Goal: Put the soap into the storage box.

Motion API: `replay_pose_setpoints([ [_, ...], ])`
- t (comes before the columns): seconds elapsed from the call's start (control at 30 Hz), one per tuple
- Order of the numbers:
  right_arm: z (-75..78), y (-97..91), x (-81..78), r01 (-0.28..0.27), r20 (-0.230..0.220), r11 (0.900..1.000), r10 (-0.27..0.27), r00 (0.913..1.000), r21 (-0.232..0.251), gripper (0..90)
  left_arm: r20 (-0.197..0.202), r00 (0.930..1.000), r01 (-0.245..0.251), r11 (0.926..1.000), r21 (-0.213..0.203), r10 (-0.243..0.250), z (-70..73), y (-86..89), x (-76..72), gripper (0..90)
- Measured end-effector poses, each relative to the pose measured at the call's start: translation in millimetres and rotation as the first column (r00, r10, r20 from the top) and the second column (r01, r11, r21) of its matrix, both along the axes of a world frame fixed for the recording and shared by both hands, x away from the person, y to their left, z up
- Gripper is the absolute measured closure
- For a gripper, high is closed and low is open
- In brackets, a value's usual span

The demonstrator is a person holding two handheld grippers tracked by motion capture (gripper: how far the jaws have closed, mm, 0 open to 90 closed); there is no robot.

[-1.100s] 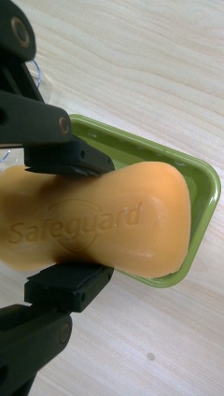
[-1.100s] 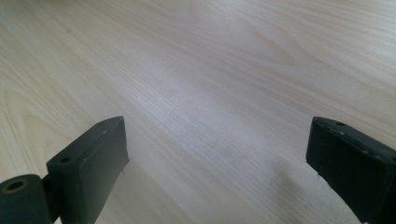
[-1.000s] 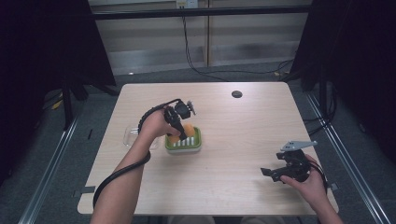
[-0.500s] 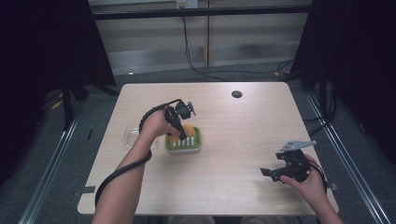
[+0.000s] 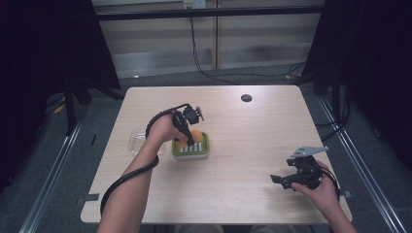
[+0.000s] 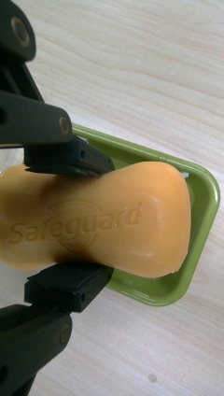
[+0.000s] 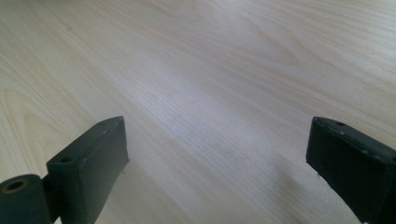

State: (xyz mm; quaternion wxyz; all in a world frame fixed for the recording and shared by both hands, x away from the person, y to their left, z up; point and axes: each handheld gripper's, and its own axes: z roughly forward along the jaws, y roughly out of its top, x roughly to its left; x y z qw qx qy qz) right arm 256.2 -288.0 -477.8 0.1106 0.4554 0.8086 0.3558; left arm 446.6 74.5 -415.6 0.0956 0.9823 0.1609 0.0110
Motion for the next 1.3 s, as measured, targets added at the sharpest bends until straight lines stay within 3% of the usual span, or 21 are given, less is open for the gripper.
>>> replay_pose_setpoints([
  [0.07,-0.2,-0.6,0.4,-0.004,0.004,1.0000,0.004,1.0000,0.000,5.0,-0.017,0.9998,0.003,1.0000,0.005,-0.003,-0.1,-0.5,1.2,50.0],
  [0.1,0.0,-0.7,0.3,-0.003,0.003,1.0000,0.003,1.0000,0.001,5.0,0.004,1.0000,-0.008,1.0000,0.001,0.008,-1.7,-1.0,0.3,50.0],
  [0.47,0.4,-1.4,-0.2,0.005,0.006,1.0000,-0.005,1.0000,0.005,5.0,-0.027,0.9993,0.028,0.9994,0.021,-0.027,-7.3,-1.9,3.5,50.0],
  [0.8,0.2,-0.2,0.1,-0.002,0.004,1.0000,0.002,1.0000,0.003,5.0,0.001,0.9992,0.039,0.9991,0.019,-0.039,-9.6,-1.9,3.6,50.0],
  [0.97,-0.3,-0.1,0.2,-0.001,-0.002,1.0000,0.001,1.0000,0.003,5.0,-0.023,0.9989,0.041,0.9990,0.015,-0.041,-11.7,-1.8,5.1,49.9],
  [1.0,-0.2,-0.3,0.3,-0.002,0.002,1.0000,0.002,1.0000,0.001,5.0,-0.001,0.9993,0.037,0.9992,0.012,-0.037,-13.6,-2.3,4.0,49.9],
  [1.03,-0.1,-0.2,0.4,-0.002,0.004,1.0000,0.002,1.0000,0.004,5.0,-0.004,0.9986,0.052,0.9984,0.023,-0.052,-13.5,-2.8,5.0,49.9],
  [1.07,0.0,-0.1,0.3,-0.001,0.003,1.0000,0.001,1.0000,0.004,5.0,0.006,0.9993,0.036,0.9992,0.016,-0.036,-14.9,-3.5,4.1,49.9],
  [1.1,0.1,-0.1,0.3,0.000,0.003,1.0000,0.000,1.0000,0.003,5.0,-0.023,0.9984,0.052,0.9984,0.024,-0.052,-14.0,-3.8,6.1,49.9],
  [1.3,0.4,0.0,-0.1,0.000,0.003,1.0000,0.000,1.0000,0.006,5.0,-0.009,0.9988,0.048,0.9986,0.021,-0.048,-16.7,-6.9,6.6,49.9],
])
